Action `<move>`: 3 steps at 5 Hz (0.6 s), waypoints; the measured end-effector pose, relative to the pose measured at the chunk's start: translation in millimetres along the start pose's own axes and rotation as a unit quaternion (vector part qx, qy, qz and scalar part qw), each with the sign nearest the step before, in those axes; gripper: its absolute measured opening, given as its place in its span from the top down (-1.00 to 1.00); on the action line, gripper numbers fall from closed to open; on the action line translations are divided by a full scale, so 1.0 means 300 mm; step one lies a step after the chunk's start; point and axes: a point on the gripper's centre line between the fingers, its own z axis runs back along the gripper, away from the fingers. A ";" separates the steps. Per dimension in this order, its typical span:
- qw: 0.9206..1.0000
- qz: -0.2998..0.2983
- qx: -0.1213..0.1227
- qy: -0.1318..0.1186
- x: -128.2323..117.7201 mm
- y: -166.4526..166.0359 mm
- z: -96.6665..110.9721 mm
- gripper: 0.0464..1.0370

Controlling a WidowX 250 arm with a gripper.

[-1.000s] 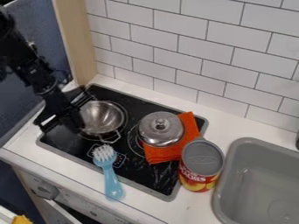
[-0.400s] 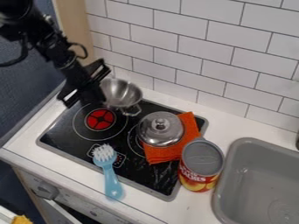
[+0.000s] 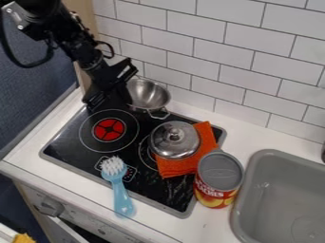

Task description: Move the silver pot to the top middle of the two burners

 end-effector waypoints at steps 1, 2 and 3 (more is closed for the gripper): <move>1.000 -0.003 0.008 0.007 -0.023 -0.008 -0.046 0.97; 1.000 -0.006 0.015 0.007 -0.026 0.007 -0.086 0.97; 1.000 -0.003 0.024 0.000 -0.019 0.021 -0.102 0.94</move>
